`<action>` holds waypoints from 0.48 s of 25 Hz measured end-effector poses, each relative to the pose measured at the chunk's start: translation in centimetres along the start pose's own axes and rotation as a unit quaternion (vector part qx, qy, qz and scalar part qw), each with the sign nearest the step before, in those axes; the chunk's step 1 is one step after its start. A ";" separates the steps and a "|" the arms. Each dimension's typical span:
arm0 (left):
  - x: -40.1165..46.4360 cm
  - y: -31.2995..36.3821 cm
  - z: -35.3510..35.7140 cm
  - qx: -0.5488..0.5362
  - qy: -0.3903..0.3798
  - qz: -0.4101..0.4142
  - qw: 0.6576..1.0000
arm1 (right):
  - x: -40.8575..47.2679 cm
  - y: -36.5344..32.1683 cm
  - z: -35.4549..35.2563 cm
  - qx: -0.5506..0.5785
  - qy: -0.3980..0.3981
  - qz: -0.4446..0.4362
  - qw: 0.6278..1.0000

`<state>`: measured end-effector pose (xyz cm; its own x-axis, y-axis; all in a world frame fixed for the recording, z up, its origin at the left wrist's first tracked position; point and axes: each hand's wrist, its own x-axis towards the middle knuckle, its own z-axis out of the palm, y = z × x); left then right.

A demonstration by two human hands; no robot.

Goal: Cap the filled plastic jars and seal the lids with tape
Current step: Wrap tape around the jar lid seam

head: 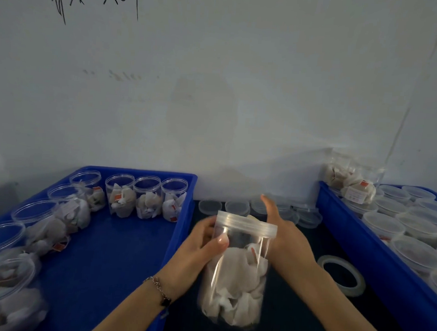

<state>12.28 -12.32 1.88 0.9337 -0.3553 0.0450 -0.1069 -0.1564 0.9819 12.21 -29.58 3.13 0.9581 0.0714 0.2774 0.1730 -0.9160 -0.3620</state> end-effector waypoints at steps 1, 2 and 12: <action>-0.6 -0.3 -0.3 -0.012 0.043 0.043 0.998 | 0.1 0.9 0.1 -0.005 0.014 0.027 1.000; -1.4 -0.4 -0.4 -0.026 0.077 0.071 0.994 | -0.1 0.9 -0.1 -0.011 0.015 0.046 0.999; -1.3 -2.4 0.3 0.266 -0.013 -0.031 0.963 | -2.2 0.6 3.9 -0.046 -0.164 0.017 0.985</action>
<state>11.21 -11.74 -0.64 0.9361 -0.3510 -0.0227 -0.2164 -0.6257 0.7495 11.08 -28.72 -1.11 0.9877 0.1505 -0.0412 0.1333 -0.9508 -0.2798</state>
